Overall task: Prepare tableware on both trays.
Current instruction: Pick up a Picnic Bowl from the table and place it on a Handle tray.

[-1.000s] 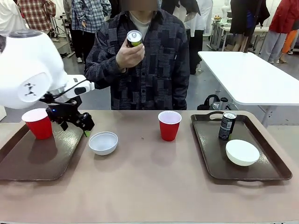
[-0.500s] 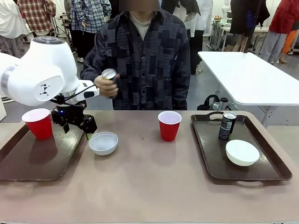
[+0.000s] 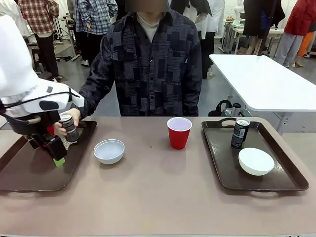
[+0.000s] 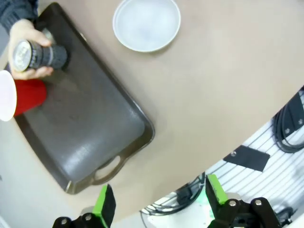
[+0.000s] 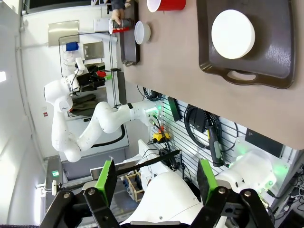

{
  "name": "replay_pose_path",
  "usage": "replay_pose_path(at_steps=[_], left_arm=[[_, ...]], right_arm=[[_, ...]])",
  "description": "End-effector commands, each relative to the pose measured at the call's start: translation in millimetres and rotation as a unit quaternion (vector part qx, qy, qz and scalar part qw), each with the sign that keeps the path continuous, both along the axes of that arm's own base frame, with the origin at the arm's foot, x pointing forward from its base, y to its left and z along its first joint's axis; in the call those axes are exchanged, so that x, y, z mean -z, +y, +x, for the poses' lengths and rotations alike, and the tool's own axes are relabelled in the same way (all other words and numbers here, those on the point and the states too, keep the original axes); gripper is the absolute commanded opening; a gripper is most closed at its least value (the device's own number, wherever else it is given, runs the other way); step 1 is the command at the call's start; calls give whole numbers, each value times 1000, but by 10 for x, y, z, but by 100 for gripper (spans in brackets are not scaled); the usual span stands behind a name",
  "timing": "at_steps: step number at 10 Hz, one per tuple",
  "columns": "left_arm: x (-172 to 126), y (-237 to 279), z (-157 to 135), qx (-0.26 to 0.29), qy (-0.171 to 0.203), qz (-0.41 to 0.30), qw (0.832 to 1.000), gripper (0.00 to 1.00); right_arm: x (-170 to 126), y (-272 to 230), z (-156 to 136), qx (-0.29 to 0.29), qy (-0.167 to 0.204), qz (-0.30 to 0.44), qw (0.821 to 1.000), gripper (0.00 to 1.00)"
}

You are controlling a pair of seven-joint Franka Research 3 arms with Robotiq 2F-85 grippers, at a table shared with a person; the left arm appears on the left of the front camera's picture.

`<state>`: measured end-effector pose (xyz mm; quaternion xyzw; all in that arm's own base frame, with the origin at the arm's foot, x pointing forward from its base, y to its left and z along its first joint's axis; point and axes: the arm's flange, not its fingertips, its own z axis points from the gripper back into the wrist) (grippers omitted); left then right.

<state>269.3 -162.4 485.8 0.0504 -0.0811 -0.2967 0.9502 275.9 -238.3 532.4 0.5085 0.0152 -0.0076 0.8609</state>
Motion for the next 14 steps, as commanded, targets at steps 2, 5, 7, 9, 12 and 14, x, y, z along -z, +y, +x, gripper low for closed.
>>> replay_pose_path(at_steps=[2, 5, 7, 9, 12, 14], left_arm=[[163, 50, 119, -13, 3, -8, 1000, 100], [191, 53, 174, -16, 0, -6, 1000, 100], [276, -48, 585, -67, 11, -38, 997, 100], [541, -247, 1072, -119, 35, -62, 990, 100], [788, -515, 1474, -171, 9, -62, 983, 100], [980, -646, 1748, -204, 2, -59, 977, 100]], right_arm=[[-7, 8, -18, 1, 0, 3, 1000, 89], [-7, 8, -18, 1, 0, 3, 1000, 89], [-7, 8, -18, 1, 0, 3, 1000, 89], [-7, 8, -18, 1, 0, 3, 1000, 89], [-7, 8, -18, 1, 0, 3, 1000, 89], [-7, 8, -18, 1, 0, 3, 1000, 89]])
